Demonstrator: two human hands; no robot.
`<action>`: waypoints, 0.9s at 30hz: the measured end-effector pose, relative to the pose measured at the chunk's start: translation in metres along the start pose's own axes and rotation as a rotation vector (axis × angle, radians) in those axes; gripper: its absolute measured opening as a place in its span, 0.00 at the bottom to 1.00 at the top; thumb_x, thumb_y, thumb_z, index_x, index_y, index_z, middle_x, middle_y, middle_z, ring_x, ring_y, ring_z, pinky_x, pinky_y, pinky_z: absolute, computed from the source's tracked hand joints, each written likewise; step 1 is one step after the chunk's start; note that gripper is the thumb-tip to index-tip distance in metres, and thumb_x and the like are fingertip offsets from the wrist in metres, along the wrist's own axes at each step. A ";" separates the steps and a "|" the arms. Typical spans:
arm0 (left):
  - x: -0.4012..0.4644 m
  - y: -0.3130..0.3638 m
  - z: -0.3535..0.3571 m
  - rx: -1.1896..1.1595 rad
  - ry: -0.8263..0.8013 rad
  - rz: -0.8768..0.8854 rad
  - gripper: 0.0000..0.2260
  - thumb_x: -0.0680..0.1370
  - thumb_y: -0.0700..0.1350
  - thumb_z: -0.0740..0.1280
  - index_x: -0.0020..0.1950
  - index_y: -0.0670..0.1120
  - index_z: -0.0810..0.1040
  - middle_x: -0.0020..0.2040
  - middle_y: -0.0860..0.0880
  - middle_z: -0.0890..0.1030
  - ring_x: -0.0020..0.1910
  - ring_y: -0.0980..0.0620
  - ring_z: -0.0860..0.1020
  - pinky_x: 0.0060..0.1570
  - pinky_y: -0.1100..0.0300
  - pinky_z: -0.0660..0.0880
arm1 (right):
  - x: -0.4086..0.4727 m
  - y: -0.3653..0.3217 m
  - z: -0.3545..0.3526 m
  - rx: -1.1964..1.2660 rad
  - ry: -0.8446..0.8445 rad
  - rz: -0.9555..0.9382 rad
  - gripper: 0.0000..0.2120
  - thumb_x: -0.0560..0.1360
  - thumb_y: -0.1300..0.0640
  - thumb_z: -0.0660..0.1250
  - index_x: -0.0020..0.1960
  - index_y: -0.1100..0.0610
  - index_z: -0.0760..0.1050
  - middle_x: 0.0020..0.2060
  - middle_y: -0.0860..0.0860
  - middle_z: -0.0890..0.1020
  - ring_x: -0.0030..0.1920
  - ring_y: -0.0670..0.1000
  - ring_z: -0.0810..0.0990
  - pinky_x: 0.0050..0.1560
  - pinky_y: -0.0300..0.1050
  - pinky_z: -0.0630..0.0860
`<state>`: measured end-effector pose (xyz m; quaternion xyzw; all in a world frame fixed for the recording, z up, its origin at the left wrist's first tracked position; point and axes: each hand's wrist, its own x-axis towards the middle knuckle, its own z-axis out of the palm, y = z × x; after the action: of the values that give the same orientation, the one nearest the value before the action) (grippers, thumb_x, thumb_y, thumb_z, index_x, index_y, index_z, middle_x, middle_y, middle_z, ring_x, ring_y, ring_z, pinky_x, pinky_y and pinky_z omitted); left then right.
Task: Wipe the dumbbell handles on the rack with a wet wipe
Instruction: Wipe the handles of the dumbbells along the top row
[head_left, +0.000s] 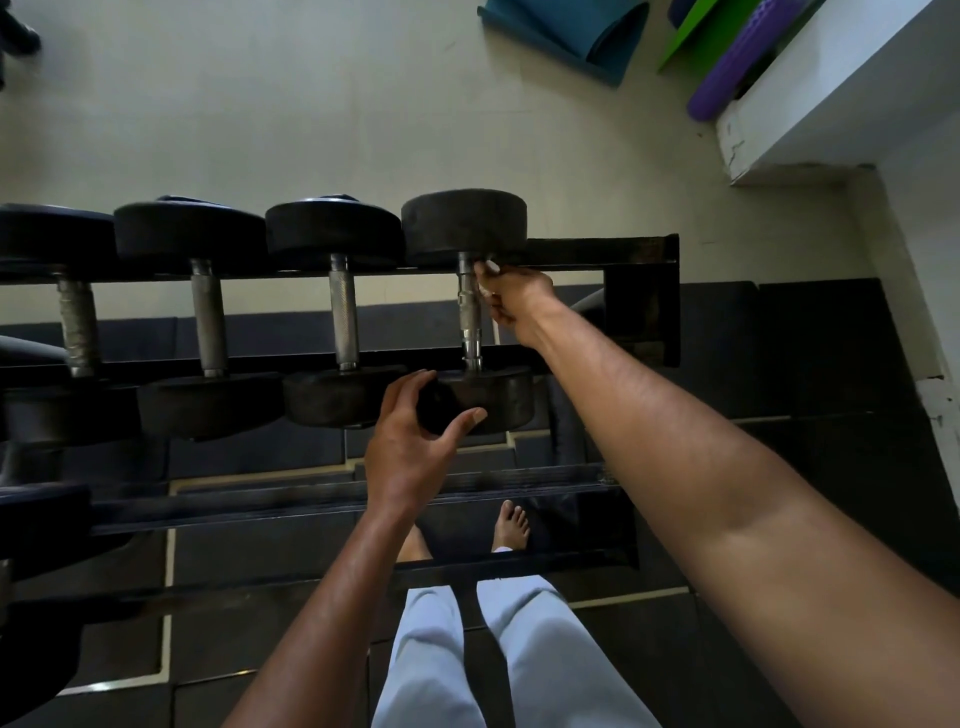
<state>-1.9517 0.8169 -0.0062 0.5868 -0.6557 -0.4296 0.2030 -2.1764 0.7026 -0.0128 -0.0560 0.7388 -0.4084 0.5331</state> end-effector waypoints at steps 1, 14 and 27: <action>0.000 -0.001 0.000 -0.001 0.001 0.002 0.35 0.73 0.68 0.76 0.75 0.56 0.73 0.72 0.60 0.72 0.67 0.58 0.76 0.62 0.53 0.82 | -0.001 0.002 -0.002 -0.042 -0.021 0.004 0.13 0.76 0.49 0.79 0.56 0.55 0.85 0.34 0.46 0.82 0.34 0.45 0.76 0.40 0.42 0.76; -0.001 -0.001 -0.001 -0.017 -0.009 -0.005 0.34 0.73 0.69 0.77 0.75 0.56 0.73 0.71 0.60 0.72 0.64 0.55 0.79 0.58 0.52 0.84 | -0.025 0.032 -0.040 -0.836 -0.304 -0.181 0.09 0.79 0.47 0.75 0.53 0.53 0.85 0.48 0.51 0.87 0.50 0.49 0.85 0.56 0.47 0.81; -0.003 0.001 -0.002 -0.028 0.006 0.005 0.35 0.73 0.68 0.76 0.75 0.57 0.72 0.72 0.59 0.72 0.66 0.58 0.76 0.59 0.58 0.81 | -0.046 -0.026 0.009 -1.726 0.081 -1.194 0.17 0.86 0.56 0.61 0.68 0.41 0.80 0.50 0.49 0.88 0.49 0.59 0.88 0.45 0.49 0.79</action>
<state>-1.9503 0.8193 -0.0038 0.5835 -0.6506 -0.4365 0.2141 -2.1583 0.7041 0.0378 -0.7587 0.6488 0.0589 -0.0008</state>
